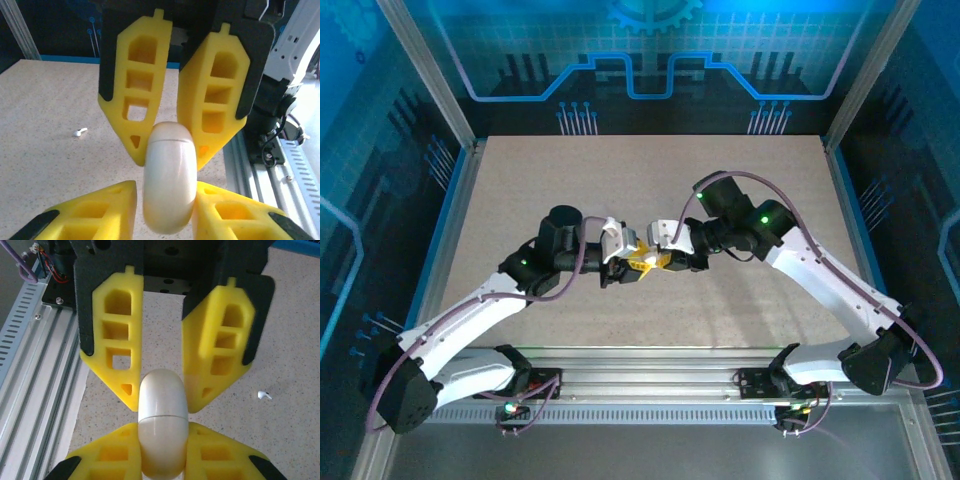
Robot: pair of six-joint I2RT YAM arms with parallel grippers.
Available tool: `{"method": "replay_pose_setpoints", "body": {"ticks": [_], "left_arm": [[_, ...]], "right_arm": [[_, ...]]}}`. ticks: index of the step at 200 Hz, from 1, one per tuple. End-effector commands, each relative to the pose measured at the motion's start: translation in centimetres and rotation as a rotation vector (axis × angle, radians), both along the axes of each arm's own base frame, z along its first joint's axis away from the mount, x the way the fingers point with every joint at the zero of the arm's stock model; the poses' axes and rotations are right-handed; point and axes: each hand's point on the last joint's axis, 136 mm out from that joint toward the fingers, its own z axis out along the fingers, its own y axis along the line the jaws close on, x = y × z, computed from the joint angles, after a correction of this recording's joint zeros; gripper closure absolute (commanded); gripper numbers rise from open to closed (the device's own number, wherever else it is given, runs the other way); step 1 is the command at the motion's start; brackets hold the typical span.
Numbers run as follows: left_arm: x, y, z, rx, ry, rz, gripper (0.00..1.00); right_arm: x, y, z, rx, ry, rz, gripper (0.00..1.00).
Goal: Insert wireless bluetooth earbuds into charging case
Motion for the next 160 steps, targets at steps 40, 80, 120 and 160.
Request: {"method": "replay_pose_setpoints", "body": {"ticks": [40,80,120,160], "left_arm": [[-0.1,-0.4,2.1,-0.04,-0.042,-0.015,0.84],[-0.1,-0.7,3.2,-0.128,-0.037,-0.011,0.89],[-0.3,-1.2,5.1,-0.247,-0.029,-0.04,0.92],[-0.6,-1.4,6.0,-0.297,-0.021,-0.067,0.92]], "right_arm": [[-0.6,0.9,0.6,0.078,0.021,0.029,0.72],[-0.2,-0.8,3.5,0.341,0.045,-0.02,0.51],[-0.4,-2.7,5.1,0.532,0.074,-0.032,0.51],[-1.1,-2.6,6.1,0.577,0.097,0.009,0.51]]}}
